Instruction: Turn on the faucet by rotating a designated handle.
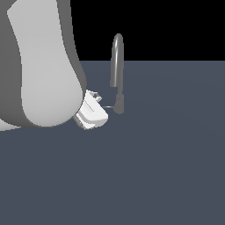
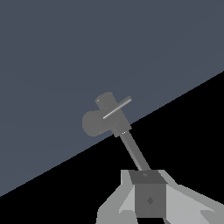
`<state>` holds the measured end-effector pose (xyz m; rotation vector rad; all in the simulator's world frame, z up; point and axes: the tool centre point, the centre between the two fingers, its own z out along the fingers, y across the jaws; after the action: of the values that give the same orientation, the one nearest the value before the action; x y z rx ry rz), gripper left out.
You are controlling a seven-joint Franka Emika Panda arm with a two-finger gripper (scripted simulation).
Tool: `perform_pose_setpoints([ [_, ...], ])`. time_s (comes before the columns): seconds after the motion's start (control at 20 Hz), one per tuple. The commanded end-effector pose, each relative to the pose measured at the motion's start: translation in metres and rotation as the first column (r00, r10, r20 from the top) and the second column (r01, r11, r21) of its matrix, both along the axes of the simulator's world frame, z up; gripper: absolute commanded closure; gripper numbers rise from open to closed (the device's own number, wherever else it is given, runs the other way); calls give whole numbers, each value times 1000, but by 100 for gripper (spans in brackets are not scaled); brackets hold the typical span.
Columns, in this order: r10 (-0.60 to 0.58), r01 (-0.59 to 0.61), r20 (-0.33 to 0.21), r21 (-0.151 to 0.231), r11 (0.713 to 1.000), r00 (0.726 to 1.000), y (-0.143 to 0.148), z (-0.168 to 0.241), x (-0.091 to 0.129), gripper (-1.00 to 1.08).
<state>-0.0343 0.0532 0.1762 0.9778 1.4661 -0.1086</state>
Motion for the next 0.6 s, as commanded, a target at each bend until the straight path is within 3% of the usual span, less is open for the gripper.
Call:
perform_pose_setpoints([
  [0.0,41,-41,-2,-39,998,999,-1,-9,4,108],
  [0.55,212,-214,-34,-209,954,977,-9,-45,23,108],
])
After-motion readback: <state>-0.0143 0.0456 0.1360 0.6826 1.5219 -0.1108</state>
